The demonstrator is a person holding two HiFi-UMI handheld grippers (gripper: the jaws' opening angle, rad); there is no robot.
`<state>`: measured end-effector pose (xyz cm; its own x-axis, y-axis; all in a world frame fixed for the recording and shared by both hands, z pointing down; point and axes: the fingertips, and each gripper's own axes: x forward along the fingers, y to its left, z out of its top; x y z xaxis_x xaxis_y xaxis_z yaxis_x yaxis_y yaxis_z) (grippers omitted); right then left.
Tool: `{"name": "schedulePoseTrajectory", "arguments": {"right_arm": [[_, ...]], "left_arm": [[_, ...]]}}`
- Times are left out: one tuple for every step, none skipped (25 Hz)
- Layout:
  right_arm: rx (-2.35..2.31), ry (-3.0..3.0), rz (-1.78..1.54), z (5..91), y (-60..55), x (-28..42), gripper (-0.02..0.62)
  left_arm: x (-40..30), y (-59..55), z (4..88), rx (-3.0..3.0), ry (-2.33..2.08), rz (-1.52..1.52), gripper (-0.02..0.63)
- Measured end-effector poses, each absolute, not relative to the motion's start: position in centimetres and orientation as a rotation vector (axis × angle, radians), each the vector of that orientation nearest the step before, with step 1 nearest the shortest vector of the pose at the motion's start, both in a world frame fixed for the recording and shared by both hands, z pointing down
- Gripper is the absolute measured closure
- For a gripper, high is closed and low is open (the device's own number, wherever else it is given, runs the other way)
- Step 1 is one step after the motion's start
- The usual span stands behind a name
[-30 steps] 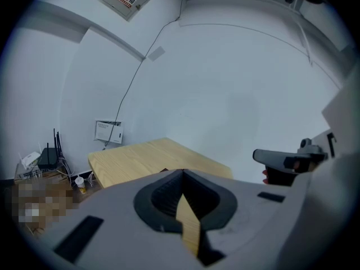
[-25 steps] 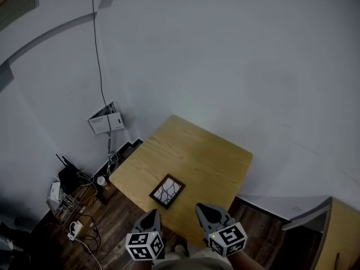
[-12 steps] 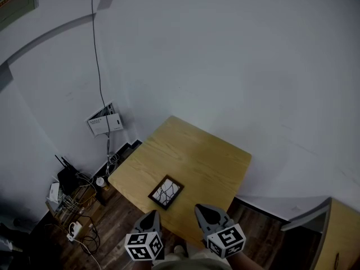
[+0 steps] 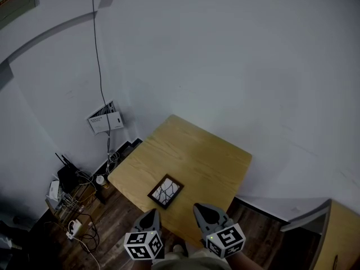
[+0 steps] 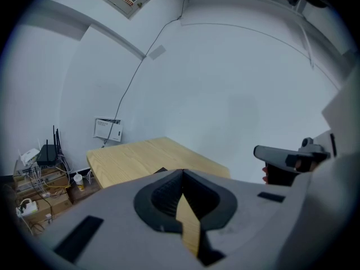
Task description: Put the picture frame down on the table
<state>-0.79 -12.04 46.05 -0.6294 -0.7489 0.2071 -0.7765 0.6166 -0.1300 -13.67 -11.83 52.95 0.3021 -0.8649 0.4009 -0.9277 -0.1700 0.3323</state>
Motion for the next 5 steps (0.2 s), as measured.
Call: {"name": "schedulePoseTrajectory", "arguments": {"right_arm": [[1.278,-2.704,0.315,45.92,-12.09,-0.90,0.595],[1.274,-2.704,0.318,45.93,-12.11,-0.98,0.595],[1.269,-2.702,0.322,46.00,-12.11,-1.05,0.595],[1.265,-2.701,0.324,46.07,-12.11,-1.13,0.595],[1.261,-2.700,0.327,46.13,-12.12,-1.20,0.595]], "left_arm": [[-13.71,-11.87,52.90,2.061,-1.589,0.160,0.603],[-13.77,-11.89,52.86,2.060,-1.590,0.158,0.603],[-13.83,-11.90,52.82,2.059,-1.591,0.157,0.603],[-13.89,-11.90,52.78,2.057,-1.592,0.155,0.603],[-13.95,-11.91,52.75,2.056,-1.593,0.153,0.603]]}}
